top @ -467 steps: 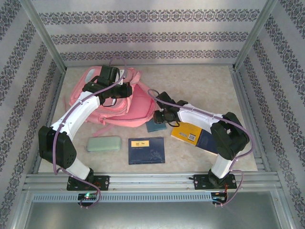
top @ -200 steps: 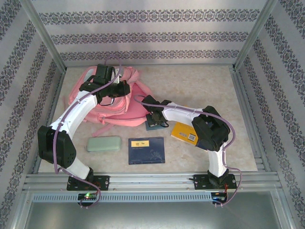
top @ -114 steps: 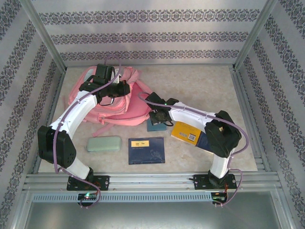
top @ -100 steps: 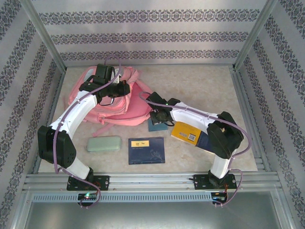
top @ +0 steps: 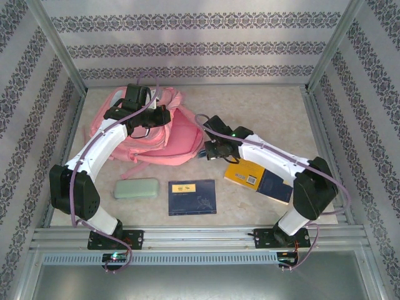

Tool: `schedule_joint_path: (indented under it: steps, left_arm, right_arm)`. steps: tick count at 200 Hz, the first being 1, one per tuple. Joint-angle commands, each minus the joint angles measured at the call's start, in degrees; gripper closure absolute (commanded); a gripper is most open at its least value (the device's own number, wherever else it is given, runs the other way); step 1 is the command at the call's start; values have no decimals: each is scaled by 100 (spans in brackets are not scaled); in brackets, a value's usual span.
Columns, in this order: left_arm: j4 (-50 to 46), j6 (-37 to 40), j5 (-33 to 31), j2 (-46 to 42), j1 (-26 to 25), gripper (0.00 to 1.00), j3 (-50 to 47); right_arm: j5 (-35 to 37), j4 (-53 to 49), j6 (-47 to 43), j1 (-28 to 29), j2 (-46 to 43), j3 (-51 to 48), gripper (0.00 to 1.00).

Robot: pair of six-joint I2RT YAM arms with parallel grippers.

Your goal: Pack the student bag

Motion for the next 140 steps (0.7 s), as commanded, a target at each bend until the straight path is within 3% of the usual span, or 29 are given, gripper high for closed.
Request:
schedule_joint_path:
  steps: [1, 90, 140]
  left_arm:
    - [328, -75, 89, -47, 131, 100, 45]
    - [-688, 97, -221, -117, 36, 100, 1103]
    - [-1319, 238, 49, -73, 50, 100, 1919]
  right_arm:
    - [-178, -171, -41, -74, -393, -29, 100]
    - [-787, -378, -162, -101, -726, 1307, 100]
    - [-1279, 540, 38, -186, -248, 1697, 100]
